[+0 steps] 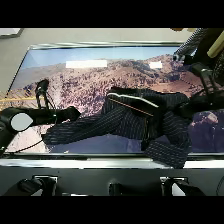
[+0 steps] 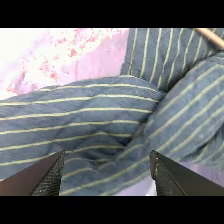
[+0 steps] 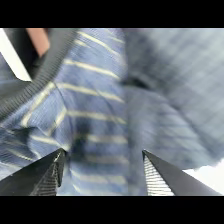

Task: Fold the clothes and pants, and hang the long-sleeved shirts on hangers.

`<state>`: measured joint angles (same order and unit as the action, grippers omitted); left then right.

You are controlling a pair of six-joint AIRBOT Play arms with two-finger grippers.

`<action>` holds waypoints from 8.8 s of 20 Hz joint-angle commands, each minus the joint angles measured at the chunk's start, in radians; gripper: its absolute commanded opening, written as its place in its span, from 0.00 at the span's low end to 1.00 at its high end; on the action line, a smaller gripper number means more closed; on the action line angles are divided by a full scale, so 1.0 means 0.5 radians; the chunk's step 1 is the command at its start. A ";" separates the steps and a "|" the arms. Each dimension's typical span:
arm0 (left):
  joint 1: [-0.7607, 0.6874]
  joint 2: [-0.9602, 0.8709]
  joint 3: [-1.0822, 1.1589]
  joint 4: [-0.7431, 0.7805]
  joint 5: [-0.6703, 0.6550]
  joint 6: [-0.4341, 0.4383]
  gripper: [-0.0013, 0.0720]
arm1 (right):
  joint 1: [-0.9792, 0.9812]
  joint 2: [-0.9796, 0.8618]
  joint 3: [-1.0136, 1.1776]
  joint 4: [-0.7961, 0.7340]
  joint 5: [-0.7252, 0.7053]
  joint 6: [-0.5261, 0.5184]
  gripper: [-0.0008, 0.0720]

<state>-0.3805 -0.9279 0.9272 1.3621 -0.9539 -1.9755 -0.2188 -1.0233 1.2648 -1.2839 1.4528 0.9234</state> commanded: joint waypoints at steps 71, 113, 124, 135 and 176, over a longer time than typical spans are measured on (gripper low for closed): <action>0.459 0.110 -0.032 0.455 0.002 0.517 0.04 | -0.356 0.275 0.034 -0.388 -0.189 0.487 0.04; 0.459 0.110 -0.032 0.455 0.002 0.517 0.04 | -0.356 0.275 0.034 -0.388 -0.188 0.487 0.04; 0.459 0.110 -0.032 0.455 0.002 0.517 0.04 | -0.356 0.275 0.034 -0.388 -0.189 0.487 0.04; 0.459 0.110 -0.032 0.455 0.002 0.517 0.04 | -0.356 0.275 0.034 -0.388 -0.189 0.487 0.04; 0.459 0.110 -0.032 0.455 0.002 0.517 0.04 | -0.356 0.275 0.034 -0.388 -0.189 0.487 0.04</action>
<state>-0.1520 -0.8738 0.9115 1.5894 -0.9531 -1.7168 -0.3958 -0.8867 1.2804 -1.4776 1.3582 1.1667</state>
